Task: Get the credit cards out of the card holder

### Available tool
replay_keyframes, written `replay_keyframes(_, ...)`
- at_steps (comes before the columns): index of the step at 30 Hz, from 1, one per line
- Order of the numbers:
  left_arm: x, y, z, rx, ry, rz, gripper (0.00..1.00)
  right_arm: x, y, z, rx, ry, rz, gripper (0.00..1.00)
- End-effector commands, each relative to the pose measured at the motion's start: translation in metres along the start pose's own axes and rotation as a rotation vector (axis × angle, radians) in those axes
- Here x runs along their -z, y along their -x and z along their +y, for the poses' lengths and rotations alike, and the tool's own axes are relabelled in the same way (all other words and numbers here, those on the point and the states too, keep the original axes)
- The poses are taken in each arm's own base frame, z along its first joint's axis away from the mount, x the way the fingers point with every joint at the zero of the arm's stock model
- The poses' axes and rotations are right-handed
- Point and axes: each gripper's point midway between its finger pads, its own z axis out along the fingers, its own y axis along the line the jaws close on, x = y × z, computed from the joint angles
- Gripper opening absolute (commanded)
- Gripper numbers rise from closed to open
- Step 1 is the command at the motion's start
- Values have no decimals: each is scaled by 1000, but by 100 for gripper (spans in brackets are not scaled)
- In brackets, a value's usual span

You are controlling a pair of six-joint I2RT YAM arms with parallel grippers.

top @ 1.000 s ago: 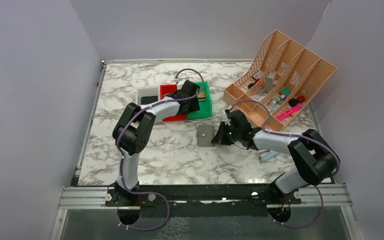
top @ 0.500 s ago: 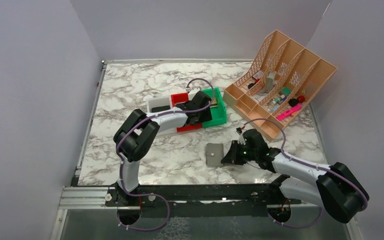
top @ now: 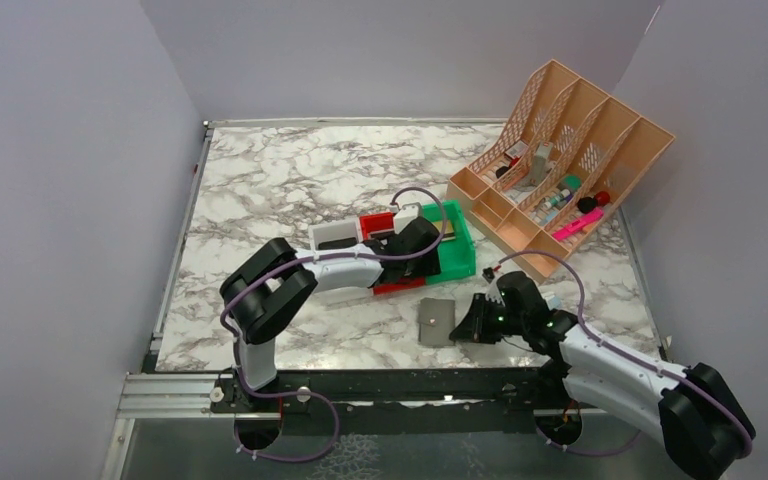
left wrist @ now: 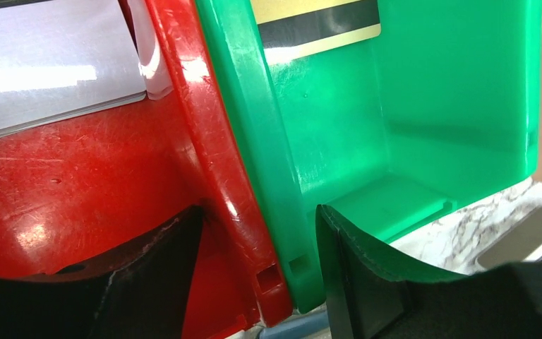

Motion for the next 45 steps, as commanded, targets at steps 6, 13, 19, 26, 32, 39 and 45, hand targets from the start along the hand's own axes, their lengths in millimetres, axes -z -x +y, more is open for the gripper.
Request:
replay_keyframes(6, 21, -49, 33, -95, 93, 89, 72, 12, -17, -2, -44, 2, 36, 21)
replay_keyframes(13, 36, -17, 1, -179, 19, 18, 82, 15, 9, 4, -11, -45, -33, 46)
replay_keyframes(19, 62, 8, -2, -224, -2, -71, 85, 6, 32, -3, 25, -135, -78, 48)
replay_keyframes(26, 55, 16, 12, -241, 32, -77, 84, -12, 36, -3, 43, -136, -39, 47)
replay_keyframes(32, 33, 24, 6, -257, 57, -66, 81, -19, 42, -1, 59, -129, -34, 47)
replay_keyframes(39, 16, 42, 8, -279, 93, -72, 73, -30, 49, 2, 64, -123, -29, 46)
replay_keyframes(45, 9, 65, 13, -301, 105, -87, 69, -41, 56, 8, 63, -105, -20, 45)
